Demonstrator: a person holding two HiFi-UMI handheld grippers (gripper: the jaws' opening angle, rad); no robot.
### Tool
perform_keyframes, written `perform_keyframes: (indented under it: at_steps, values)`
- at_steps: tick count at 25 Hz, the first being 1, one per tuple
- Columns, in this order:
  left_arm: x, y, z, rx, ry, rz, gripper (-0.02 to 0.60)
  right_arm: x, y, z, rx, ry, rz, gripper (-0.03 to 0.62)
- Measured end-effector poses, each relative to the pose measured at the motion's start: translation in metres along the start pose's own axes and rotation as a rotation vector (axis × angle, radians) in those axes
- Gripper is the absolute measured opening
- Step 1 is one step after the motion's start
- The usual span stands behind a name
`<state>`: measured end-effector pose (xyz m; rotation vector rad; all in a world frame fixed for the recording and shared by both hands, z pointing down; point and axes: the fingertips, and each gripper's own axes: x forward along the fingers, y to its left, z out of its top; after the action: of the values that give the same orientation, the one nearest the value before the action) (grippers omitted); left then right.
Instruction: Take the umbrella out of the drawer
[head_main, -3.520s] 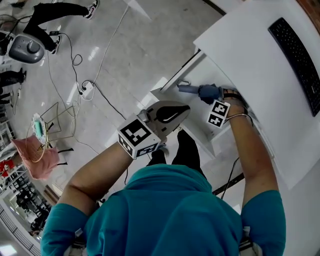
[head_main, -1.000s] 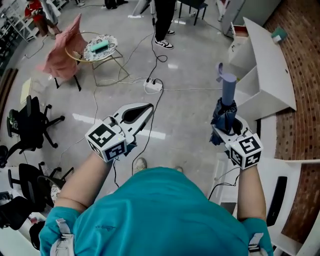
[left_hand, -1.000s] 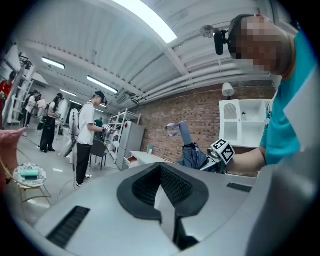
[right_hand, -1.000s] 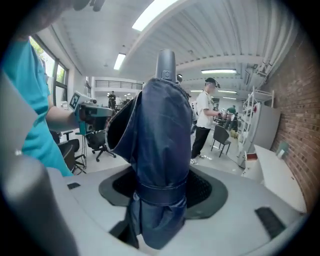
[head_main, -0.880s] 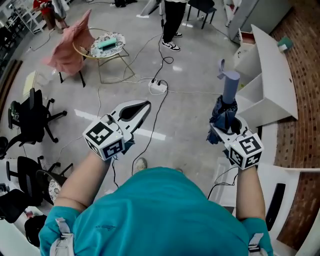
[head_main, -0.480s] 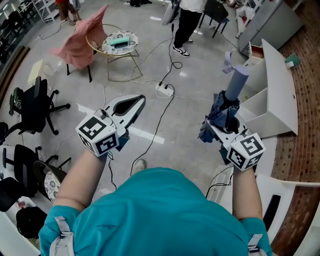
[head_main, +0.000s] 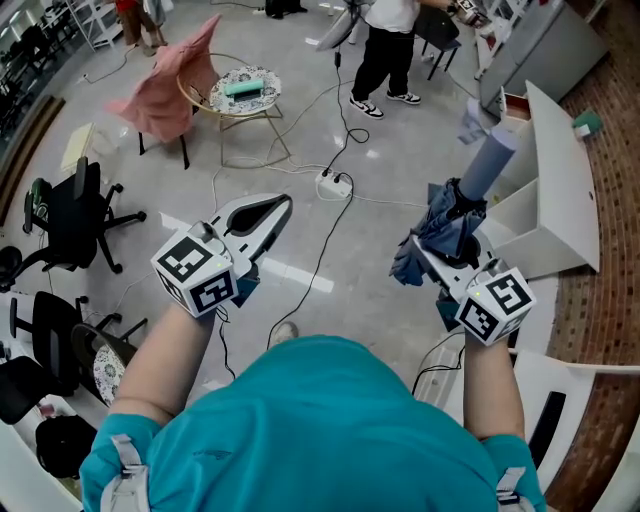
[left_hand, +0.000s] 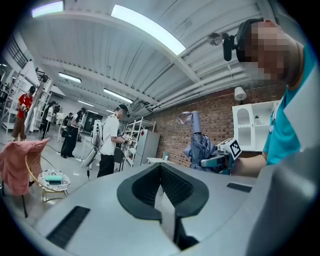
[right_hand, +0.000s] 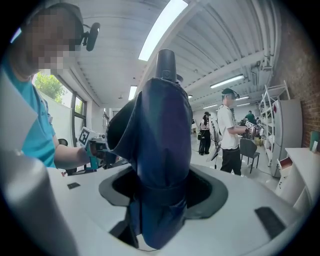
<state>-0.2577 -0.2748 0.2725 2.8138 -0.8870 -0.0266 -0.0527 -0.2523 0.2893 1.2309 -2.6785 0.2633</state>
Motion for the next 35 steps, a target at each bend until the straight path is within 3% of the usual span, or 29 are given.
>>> perform_keyframes:
  at_steps: [35]
  values:
    - [0.016,-0.016,-0.003,-0.003,0.022,-0.042,0.015,-0.017,-0.009,-0.005,-0.002,-0.006,-0.036,0.273]
